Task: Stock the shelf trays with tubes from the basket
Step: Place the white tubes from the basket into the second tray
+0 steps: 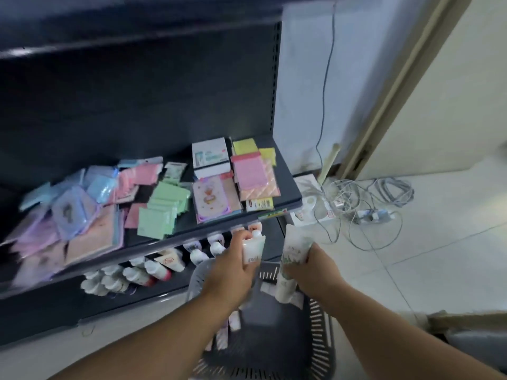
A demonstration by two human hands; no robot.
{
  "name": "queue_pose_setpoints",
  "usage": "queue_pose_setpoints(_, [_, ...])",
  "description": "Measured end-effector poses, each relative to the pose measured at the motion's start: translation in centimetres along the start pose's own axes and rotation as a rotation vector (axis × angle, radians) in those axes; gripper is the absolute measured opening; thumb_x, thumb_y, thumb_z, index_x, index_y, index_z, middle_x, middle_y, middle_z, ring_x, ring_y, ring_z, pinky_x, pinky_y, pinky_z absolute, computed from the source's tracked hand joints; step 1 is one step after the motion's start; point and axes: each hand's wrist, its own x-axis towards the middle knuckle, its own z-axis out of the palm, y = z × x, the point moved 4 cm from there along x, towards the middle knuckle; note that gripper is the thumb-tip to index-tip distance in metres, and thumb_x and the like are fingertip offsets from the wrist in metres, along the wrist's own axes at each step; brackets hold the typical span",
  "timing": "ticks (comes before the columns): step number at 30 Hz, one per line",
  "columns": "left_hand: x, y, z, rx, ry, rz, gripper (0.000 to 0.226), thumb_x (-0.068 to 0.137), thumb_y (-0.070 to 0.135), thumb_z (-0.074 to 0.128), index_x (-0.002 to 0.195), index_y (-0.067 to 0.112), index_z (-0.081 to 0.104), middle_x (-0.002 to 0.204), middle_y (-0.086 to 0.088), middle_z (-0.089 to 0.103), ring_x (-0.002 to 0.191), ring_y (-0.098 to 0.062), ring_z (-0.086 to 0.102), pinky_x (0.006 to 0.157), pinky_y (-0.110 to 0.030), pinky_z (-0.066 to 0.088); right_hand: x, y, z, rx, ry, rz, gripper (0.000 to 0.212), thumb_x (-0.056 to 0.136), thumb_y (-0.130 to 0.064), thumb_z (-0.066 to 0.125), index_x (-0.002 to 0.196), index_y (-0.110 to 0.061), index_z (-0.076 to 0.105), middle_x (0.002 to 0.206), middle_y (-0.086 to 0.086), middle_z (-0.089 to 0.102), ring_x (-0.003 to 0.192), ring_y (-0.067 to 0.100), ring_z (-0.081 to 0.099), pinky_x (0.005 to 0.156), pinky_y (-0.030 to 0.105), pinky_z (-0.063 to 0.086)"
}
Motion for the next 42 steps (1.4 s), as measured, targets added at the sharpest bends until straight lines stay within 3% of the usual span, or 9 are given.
queue_pose_setpoints(4, [-2.2,4.2,-5.8,-0.029,0.082,0.032,0.045,0.095,0.030,0.055,0.131,0.038,0.030,0.078,0.010,0.050,0.074,-0.015,0.056,0.061,-0.029,0.042,-4.0,-5.8,-3.6,0.147,-0.035,-0.133,0.023,0.082,-0.010,0.065,0.093,-0.028,0.056,0.096,-0.001,0.069,0.090,0.019,0.065,0.080,0.042,0.057])
queue_pose_setpoints(8, [-4.9,7.6,-11.0,-0.049,0.189,0.066,0.045,0.094,0.031,0.055,0.130,0.038,0.029,0.080,0.003,0.059,0.071,-0.014,0.060,0.063,-0.030,0.049,-7.6,-11.0,-6.7,0.191,-0.052,-0.307,0.035,0.088,-0.008,0.063,0.112,-0.030,0.050,0.103,-0.007,0.066,0.099,0.016,0.062,0.089,0.044,0.054])
queue_pose_setpoints(11, [-6.6,9.9,-14.4,-0.044,0.272,0.099,0.043,0.094,0.030,0.056,0.128,0.040,0.031,0.071,0.003,0.057,0.063,-0.010,0.059,0.054,-0.019,0.043,-10.2,-14.2,-8.9,0.204,-0.032,-0.430,0.041,0.088,-0.007,0.063,0.117,-0.030,0.045,0.103,-0.008,0.065,0.098,0.015,0.064,0.085,0.045,0.056])
queue_pose_setpoints(14, [-8.3,12.2,-17.7,-0.050,0.352,0.142,0.043,0.093,0.028,0.058,0.126,0.039,0.033,0.078,0.004,0.064,0.069,-0.008,0.061,0.058,-0.018,0.047,-12.6,-16.9,-10.9,0.163,0.000,-0.542,0.041,0.088,-0.007,0.064,0.112,-0.030,0.040,0.101,-0.008,0.063,0.094,0.015,0.064,0.082,0.046,0.057])
queue_pose_setpoints(21, [-11.3,16.2,-24.0,-0.004,0.448,0.242,0.038,0.092,0.027,0.058,0.120,0.039,0.035,0.074,0.007,0.060,0.061,-0.006,0.056,0.050,-0.014,0.039,-17.2,-22.4,-13.9,0.086,0.064,-0.762,0.083,0.084,-0.006,0.069,0.131,-0.051,0.016,0.098,-0.017,0.059,0.087,0.012,0.066,0.076,0.039,0.059])
queue_pose_setpoints(27, [-12.6,19.0,-29.5,0.057,0.482,0.337,0.040,0.094,0.029,0.055,0.123,0.039,0.031,0.083,0.008,0.063,0.068,-0.005,0.060,0.055,-0.015,0.045,-19.2,-26.8,-15.0,0.102,0.087,-0.839,0.069,0.084,-0.005,0.069,0.123,-0.045,0.029,0.098,-0.005,0.064,0.086,0.015,0.066,0.064,0.044,0.060])
queue_pose_setpoints(32, [-12.7,21.3,-35.4,0.031,0.539,0.429,0.037,0.093,0.025,0.058,0.118,0.037,0.034,0.098,0.006,0.063,0.087,-0.009,0.062,0.069,-0.019,0.054,-20.6,-31.7,-15.7,0.125,0.128,-0.902,0.071,0.083,-0.004,0.071,0.122,-0.047,0.030,0.109,-0.004,0.062,0.098,0.015,0.063,0.073,0.041,0.061])
queue_pose_setpoints(38, [-11.4,23.3,-44.8,0.063,0.658,0.459,0.032,0.089,0.029,0.063,0.108,0.036,0.038,0.092,0.009,0.064,0.081,-0.006,0.061,0.062,-0.026,0.054,-22.0,-39.5,-15.6,0.105,0.196,-0.980,0.070,0.081,-0.005,0.073,0.119,-0.046,0.031,0.111,-0.006,0.062,0.096,0.018,0.065,0.063,0.036,0.061])
queue_pose_setpoints(42, [-9.6,24.2,-50.0,0.153,0.677,0.472,0.034,0.088,0.031,0.065,0.112,0.031,0.041,0.093,0.007,0.064,0.077,-0.006,0.060,0.055,-0.019,0.047,-22.1,-44.6,-14.3,0.108,0.228,-1.029,0.068,0.081,-0.008,0.074,0.120,-0.047,0.034,0.100,-0.007,0.066,0.085,0.016,0.069,0.058,0.038,0.061])
